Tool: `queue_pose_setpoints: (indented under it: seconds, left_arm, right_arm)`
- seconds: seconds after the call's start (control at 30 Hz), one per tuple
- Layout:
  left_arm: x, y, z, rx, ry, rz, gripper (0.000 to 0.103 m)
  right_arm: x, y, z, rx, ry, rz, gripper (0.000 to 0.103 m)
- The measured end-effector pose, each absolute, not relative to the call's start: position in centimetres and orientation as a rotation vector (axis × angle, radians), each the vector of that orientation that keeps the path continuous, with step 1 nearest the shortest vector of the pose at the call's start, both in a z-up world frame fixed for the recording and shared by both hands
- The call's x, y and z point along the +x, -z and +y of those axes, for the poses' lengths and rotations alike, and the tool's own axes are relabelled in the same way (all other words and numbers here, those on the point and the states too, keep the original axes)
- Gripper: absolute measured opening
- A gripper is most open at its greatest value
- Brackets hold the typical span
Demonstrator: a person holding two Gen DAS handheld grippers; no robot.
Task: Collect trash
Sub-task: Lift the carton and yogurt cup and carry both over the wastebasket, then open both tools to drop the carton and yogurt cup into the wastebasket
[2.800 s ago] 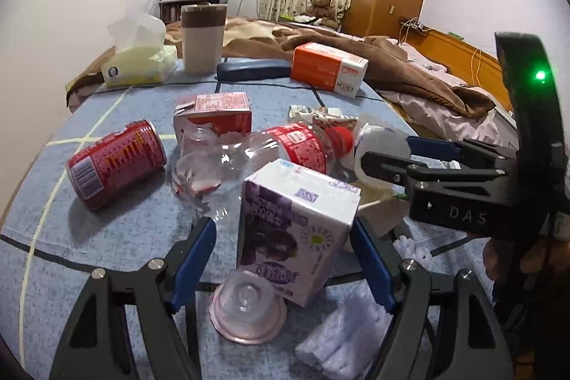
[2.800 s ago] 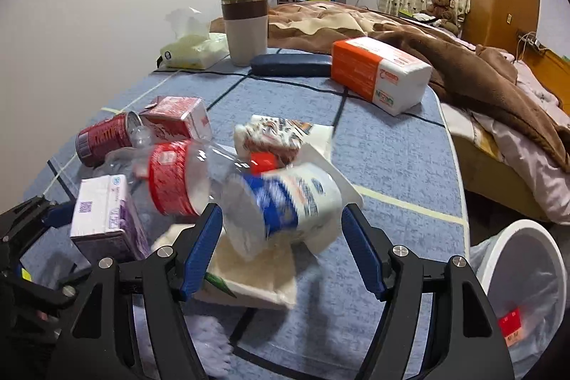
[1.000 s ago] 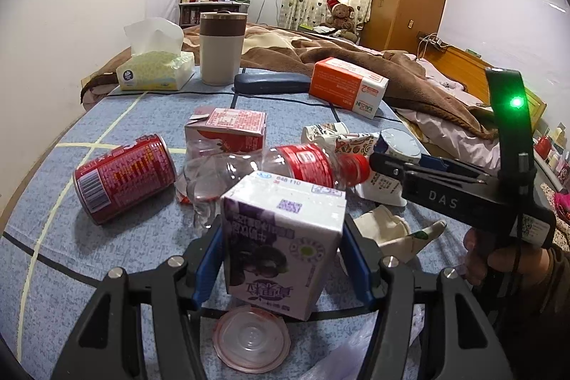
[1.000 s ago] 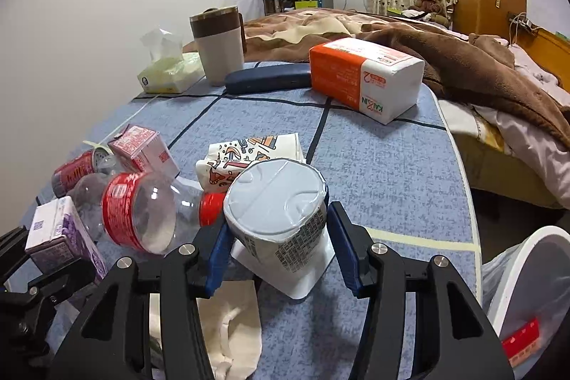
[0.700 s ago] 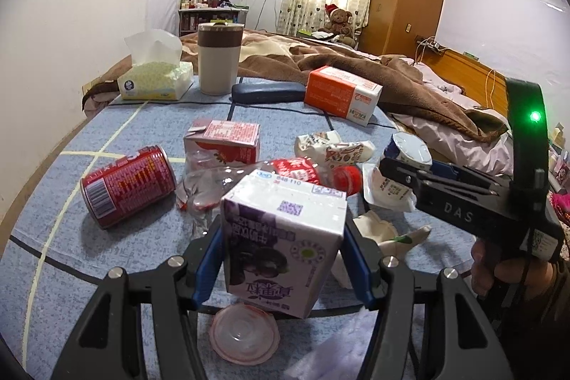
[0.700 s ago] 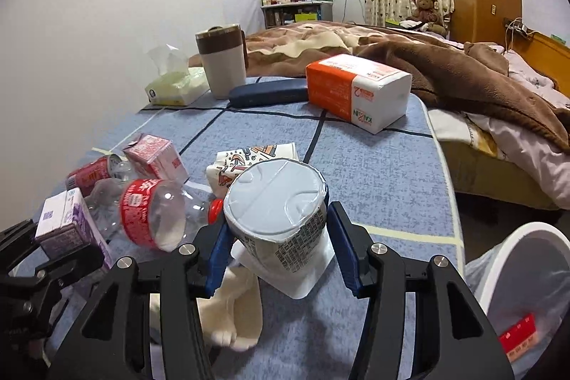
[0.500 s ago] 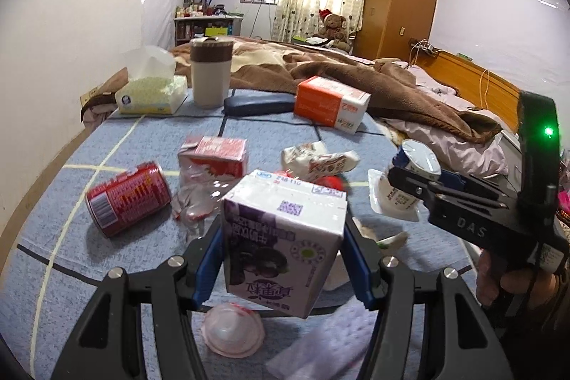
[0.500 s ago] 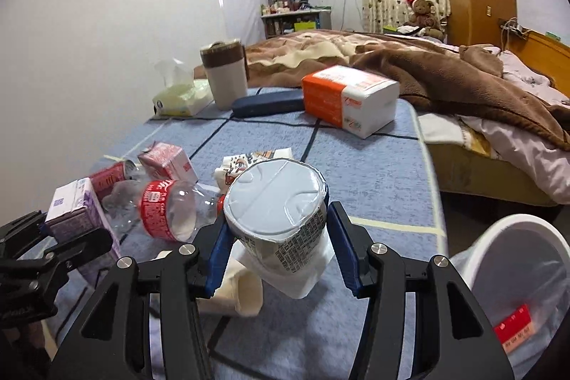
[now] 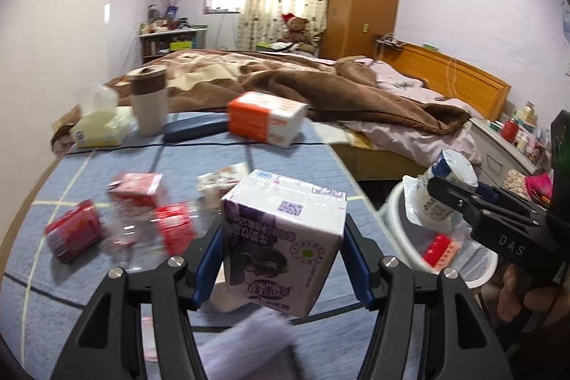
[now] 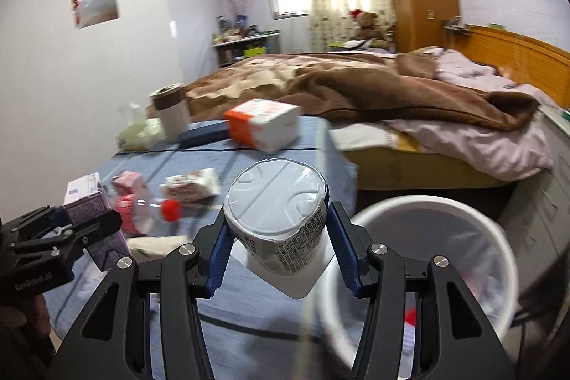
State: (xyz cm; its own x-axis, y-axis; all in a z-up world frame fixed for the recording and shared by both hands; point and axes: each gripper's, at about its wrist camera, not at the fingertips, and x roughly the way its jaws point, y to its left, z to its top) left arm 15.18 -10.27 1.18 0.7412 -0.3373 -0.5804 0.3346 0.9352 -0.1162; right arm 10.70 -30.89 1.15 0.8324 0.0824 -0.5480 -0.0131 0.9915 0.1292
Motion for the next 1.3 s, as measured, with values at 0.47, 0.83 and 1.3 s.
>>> queue_pose_setpoints:
  seconds: [0.47,0.83,1.3]
  left_arm:
    - [14.4,-0.8,-23.4,0.084,0.6,0.667,0.063]
    - [14.6,1.6,-30.6,0.131,0.73,0.738,0.064]
    - [15.9,2.8,-30.6,0.108,0.714,0.772,0.083]
  right_arm:
    - [7.6,0.6,-39.8,0.167,0.186,0.637,0.053]
    - [7.9,4.1,-43.8,0.219,0.23,0.749,0.053]
    - [8.3,6.1,-45.1,0.23,0.234,0.803,0.069]
